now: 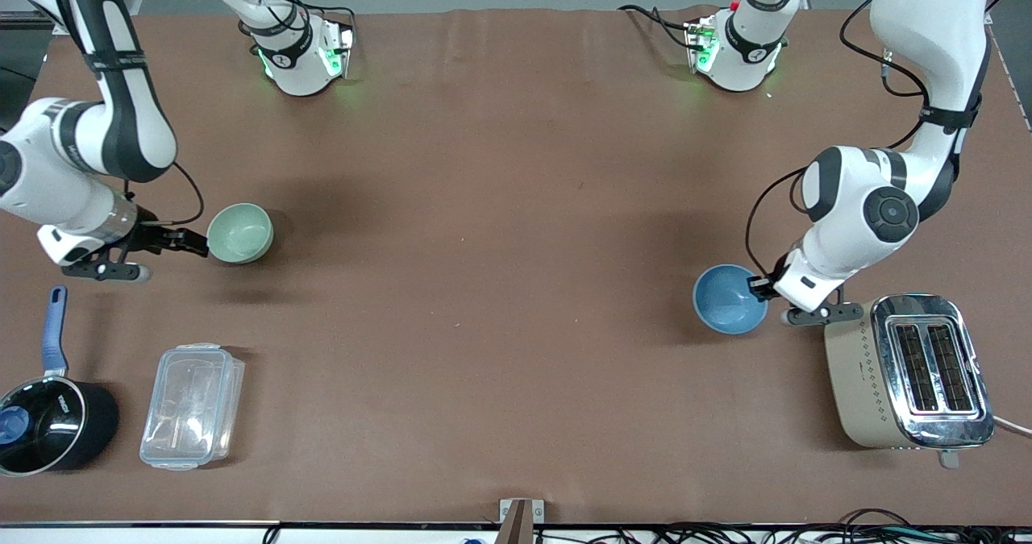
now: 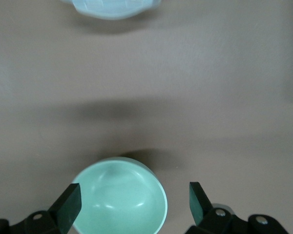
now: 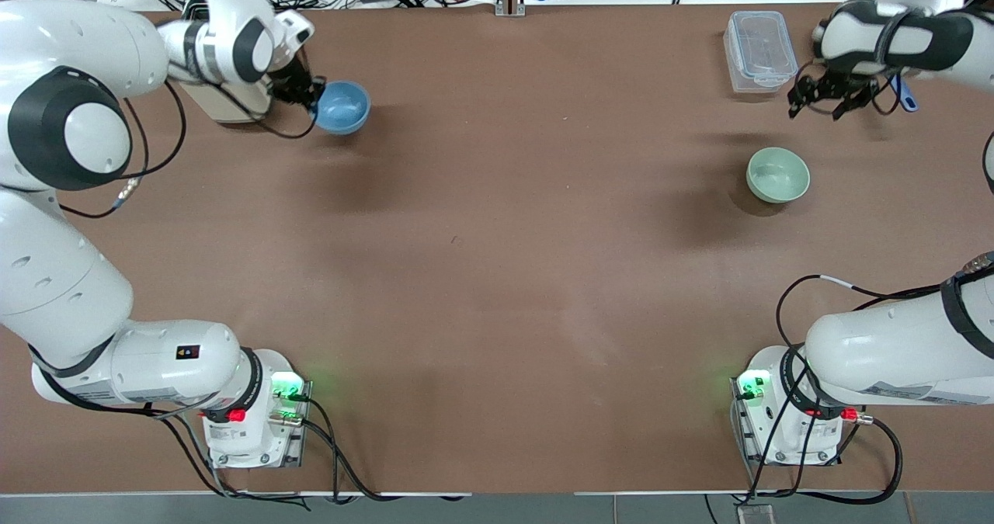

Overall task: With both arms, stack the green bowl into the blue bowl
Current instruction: 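Grasp the blue bowl rim while the right gripper reaches the green bowl, then slide the blue bowl to mid-table while the right gripper grasps the green bowl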

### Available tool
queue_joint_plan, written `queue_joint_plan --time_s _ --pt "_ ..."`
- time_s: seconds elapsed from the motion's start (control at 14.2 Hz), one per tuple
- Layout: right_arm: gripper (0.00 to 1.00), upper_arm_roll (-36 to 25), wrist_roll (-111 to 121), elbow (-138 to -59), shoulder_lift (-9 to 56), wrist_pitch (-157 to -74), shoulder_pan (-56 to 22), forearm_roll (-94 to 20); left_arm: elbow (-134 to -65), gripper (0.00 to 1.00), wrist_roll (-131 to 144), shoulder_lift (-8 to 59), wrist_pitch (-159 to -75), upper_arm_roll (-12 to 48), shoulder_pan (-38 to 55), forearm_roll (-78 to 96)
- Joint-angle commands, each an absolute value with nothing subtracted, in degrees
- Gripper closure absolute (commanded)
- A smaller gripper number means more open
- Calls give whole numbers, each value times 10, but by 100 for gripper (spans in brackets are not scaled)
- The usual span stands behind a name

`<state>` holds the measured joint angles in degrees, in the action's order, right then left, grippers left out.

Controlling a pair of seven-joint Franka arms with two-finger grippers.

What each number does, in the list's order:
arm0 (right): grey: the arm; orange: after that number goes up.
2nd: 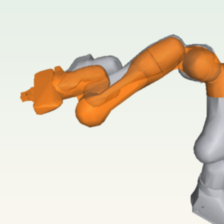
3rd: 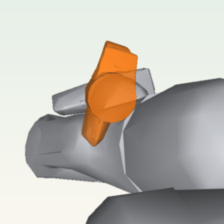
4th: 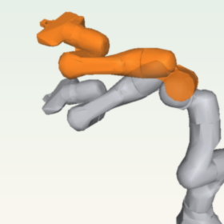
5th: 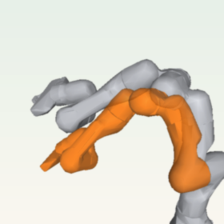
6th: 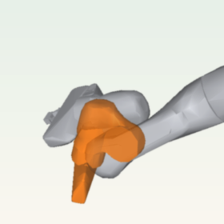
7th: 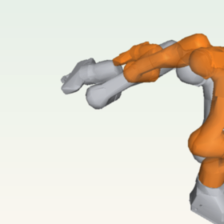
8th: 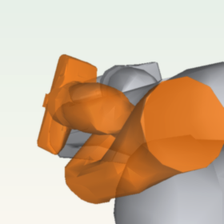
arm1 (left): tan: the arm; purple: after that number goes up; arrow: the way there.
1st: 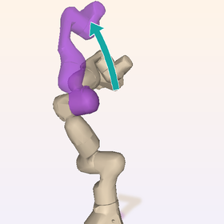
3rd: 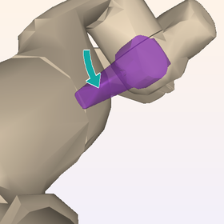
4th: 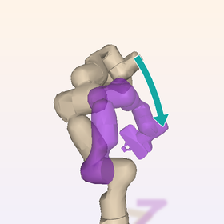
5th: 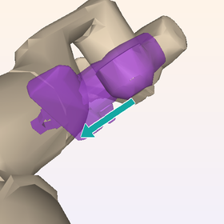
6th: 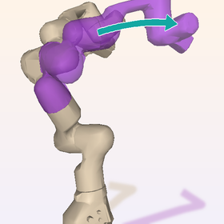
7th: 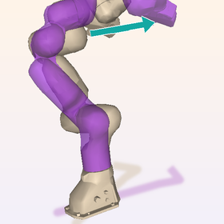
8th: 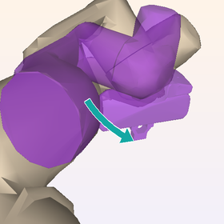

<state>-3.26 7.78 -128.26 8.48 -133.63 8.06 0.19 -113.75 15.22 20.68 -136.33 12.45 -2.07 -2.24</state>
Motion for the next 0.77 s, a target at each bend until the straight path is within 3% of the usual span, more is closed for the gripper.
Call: queue_joint_plan --time_s 0.0,0.49,0.7 --pt "2 -26 106 -1344 78 -1403 99 -4 -1065 100 247 214 -1293 194 -8 -26" --pt "10 -26 147 -1411 113 -1521 122 -4 -922 100 464 315 -1288 209 165 -30" --pt "12 -26 145 -1495 110 -1664 116 -5 -870 100 538 386 -1295 205 239 -33"
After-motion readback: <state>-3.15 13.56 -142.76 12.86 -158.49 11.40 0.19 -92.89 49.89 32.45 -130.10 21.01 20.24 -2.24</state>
